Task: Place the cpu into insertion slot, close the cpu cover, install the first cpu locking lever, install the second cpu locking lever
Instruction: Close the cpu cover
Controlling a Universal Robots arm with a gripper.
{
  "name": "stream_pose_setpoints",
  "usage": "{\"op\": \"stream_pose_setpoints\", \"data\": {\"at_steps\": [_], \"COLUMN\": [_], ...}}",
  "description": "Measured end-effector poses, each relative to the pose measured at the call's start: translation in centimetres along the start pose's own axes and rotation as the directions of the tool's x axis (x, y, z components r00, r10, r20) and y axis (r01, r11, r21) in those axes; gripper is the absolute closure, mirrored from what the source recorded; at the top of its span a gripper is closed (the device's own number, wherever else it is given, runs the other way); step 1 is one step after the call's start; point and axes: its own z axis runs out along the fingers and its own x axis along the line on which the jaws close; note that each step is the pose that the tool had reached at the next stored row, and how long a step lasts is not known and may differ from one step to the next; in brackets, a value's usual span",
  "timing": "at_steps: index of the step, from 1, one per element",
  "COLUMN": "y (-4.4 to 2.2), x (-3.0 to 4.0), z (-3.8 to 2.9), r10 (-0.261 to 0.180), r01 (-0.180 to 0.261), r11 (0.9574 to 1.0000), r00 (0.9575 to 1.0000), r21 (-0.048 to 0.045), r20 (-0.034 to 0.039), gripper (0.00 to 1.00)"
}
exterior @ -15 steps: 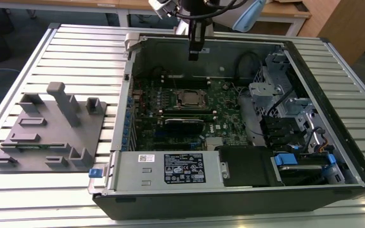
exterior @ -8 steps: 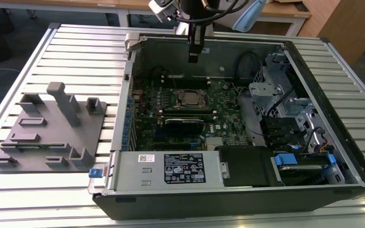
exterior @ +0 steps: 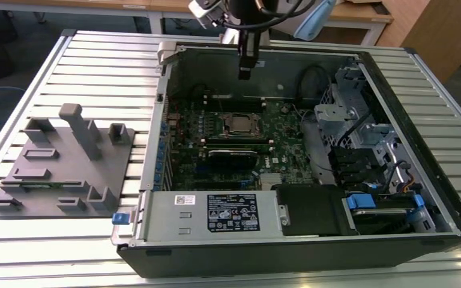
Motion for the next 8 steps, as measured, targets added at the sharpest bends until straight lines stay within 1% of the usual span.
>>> {"op": "stream_pose_setpoints", "data": {"at_steps": [4, 8], "y": [0.28, 0.69], "x": [0.03, 0.07], "z": [0.06, 0.16], "r10": [-0.001, -0.003], "r01": [0.001, 0.003], "r11": [1.0, 1.0], "r00": [1.0, 1.0], "r21": [0.0001, 0.0001], "r20": [0.0002, 0.0002], "gripper": [0.9, 0.9]}}
